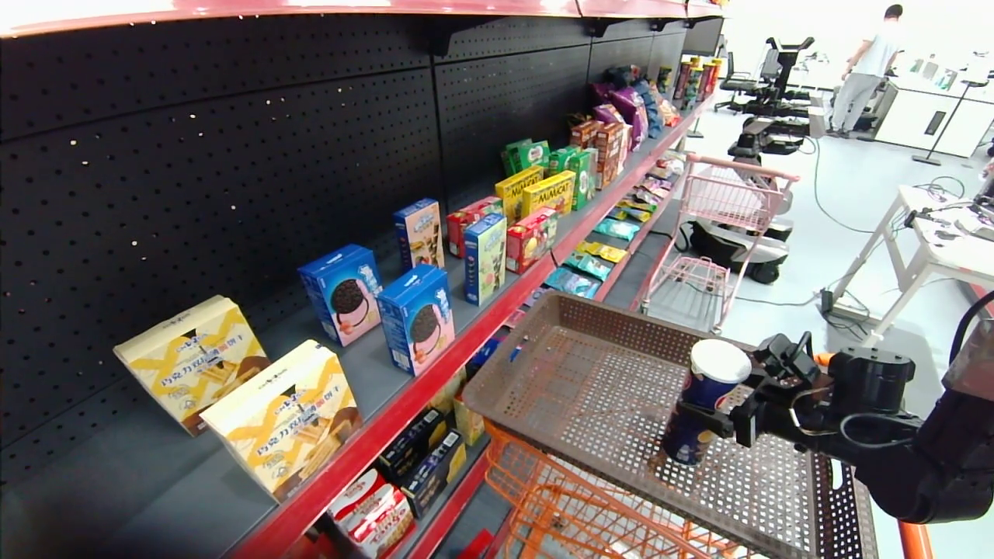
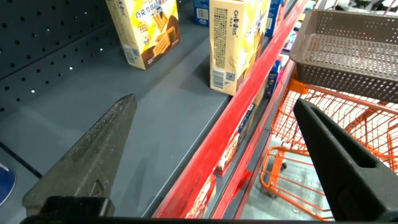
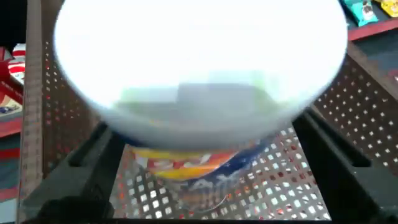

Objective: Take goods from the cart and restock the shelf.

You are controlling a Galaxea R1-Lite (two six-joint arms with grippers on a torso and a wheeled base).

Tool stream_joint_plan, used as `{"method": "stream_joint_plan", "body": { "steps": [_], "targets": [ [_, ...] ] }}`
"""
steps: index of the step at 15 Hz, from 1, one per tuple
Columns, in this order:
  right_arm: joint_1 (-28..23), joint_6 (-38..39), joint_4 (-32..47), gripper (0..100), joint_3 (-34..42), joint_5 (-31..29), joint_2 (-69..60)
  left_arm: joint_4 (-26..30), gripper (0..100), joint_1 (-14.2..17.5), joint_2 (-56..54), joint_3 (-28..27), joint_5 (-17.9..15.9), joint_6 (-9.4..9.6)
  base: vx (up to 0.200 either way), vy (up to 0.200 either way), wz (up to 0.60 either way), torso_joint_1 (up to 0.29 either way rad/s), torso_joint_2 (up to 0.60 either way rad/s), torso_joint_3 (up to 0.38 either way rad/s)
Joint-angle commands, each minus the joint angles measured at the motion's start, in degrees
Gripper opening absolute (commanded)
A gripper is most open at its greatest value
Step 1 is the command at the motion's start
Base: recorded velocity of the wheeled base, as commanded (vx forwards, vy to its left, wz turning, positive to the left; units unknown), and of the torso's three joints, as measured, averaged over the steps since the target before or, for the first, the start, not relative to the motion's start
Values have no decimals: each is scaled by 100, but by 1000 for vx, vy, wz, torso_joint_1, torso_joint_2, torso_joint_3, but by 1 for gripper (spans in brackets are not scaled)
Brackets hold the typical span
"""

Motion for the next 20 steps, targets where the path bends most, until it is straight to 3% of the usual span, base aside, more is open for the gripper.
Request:
{"method": "stream_joint_plan", "body": {
  "steps": [1,8,9,16,20],
  "targets": [
    [11,-1,1,100,-100,0,106,-1,100,4,0,-4,1,7,0,0,0,0,0,0],
    [11,-1,-17,100,-275,202,194,-1,100,4,0,5,1,7,0,0,0,0,0,0],
    [11,-1,-17,0,-275,211,194,-1,100,4,0,-4,1,-2,0,0,0,0,0,0],
    [73,70,89,0,-346,299,36,-1,100,4,0,5,1,-2,0,0,0,0,0,0],
    [99,448,1205,0,-548,9,-1107,-1,100,4,0,5,1,7,0,0,0,0,0,0]
  ]
}}
